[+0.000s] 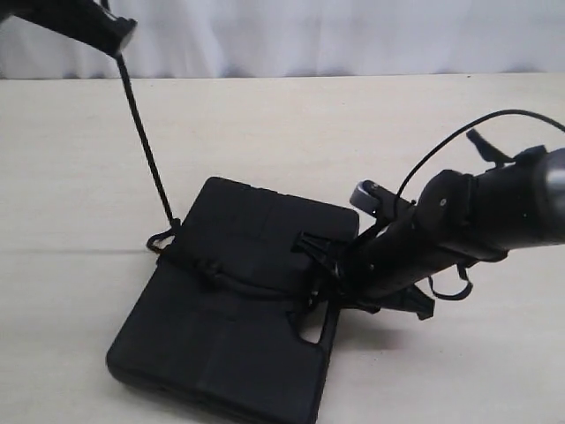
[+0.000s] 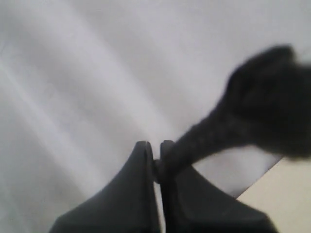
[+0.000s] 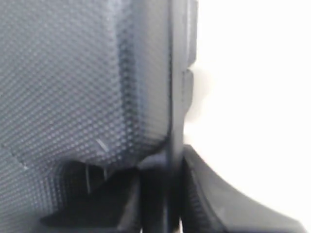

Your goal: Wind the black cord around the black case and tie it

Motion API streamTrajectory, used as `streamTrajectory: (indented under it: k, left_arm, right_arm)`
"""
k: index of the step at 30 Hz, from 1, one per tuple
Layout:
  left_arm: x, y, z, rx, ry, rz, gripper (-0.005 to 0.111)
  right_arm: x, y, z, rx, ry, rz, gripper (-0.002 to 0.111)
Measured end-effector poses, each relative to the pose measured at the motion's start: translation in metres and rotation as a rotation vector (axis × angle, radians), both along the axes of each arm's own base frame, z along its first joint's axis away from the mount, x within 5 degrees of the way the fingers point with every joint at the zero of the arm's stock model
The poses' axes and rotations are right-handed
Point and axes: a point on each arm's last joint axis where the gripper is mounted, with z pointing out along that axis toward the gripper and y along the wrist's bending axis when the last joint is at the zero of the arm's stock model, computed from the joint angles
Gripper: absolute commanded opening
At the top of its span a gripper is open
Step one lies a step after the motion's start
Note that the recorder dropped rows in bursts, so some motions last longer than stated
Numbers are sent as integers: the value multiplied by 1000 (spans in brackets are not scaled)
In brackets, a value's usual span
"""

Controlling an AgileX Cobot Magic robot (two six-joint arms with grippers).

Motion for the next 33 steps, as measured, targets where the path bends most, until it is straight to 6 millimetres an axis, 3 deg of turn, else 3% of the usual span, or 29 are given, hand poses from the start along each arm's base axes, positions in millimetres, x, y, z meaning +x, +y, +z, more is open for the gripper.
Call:
streamTrajectory:
  k: [9,15,20,25,33]
  left_arm:
    - [17,105,-14,-99,124,445,0]
    - [21,162,-40,-240,251,637,0]
    - [28,178,-68,-256,357,686,0]
    - [33,180,-109,-220,505,699,0]
    - [39,188,-158,-106,670,766,0]
  right_arm:
    - [55,-53,20,12,-110,-143,4]
    - [87,-68,29,1,-159,-29,4]
    - [103,-63,20,12,-124,111,4]
    - [118,-59,13,-2,-124,178,4]
    - [134,-59,15,-54,-154,248,4]
